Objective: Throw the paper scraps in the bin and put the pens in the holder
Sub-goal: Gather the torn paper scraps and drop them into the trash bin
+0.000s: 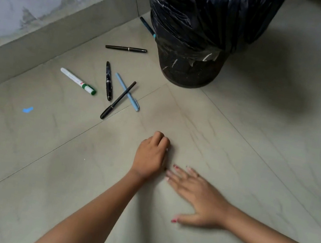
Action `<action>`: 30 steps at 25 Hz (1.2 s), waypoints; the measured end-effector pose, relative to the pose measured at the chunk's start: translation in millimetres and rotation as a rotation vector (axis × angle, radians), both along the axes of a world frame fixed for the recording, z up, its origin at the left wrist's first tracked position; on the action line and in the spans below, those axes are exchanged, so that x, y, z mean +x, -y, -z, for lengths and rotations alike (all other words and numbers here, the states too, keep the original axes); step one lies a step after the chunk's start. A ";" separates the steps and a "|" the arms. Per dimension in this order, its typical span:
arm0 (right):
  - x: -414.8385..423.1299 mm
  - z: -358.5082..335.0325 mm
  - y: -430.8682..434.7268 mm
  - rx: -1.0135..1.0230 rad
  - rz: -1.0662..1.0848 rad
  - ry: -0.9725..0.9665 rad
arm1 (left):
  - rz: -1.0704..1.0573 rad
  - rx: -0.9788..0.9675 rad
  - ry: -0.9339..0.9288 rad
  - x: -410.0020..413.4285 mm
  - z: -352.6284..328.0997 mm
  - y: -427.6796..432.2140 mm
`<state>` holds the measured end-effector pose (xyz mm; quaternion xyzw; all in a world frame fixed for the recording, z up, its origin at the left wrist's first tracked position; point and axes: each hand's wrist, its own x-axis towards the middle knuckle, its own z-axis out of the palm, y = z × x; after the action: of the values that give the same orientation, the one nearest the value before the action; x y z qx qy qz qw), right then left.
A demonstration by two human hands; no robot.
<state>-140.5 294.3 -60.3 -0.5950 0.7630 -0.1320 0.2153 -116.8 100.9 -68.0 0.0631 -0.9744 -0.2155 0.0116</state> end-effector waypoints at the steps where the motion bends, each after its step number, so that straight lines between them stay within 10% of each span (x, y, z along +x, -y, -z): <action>1: 12.8 -0.1 -3.9 0.008 -0.093 0.015 | 0.007 0.000 0.016 1.6 -2.8 -0.4; 8: 37.7 16.4 -21.3 -0.270 -0.343 0.074 | -0.018 0.161 0.046 12.0 -12.2 9.6; 11: 5.4 12.8 -14.9 -0.336 -0.180 0.011 | -0.384 0.635 0.100 3.5 -22.9 12.2; 16: -71.5 -8.3 0.2 -0.402 0.691 0.125 | -1.072 1.621 0.177 -15.1 -61.8 17.0; 19: -89.5 -46.0 20.1 -0.578 1.286 0.703 | -1.069 1.923 0.115 -29.8 -99.2 8.0; 23: -102.7 -149.4 54.8 -0.844 1.173 1.076 | -0.859 1.947 -0.105 -66.4 -181.4 3.8; 27: -155.4 -260.6 88.8 -1.190 0.873 0.534 | -0.527 1.634 -0.416 -151.4 -282.8 9.1; 30: -209.1 -274.3 117.5 -1.089 0.873 0.122 | -0.475 1.151 -0.509 -202.8 -307.0 17.9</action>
<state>-349.6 176.8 214.1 -0.2490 0.7442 -0.6030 -0.1436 -319.6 83.0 238.9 0.2190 -0.6308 -0.7003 0.2524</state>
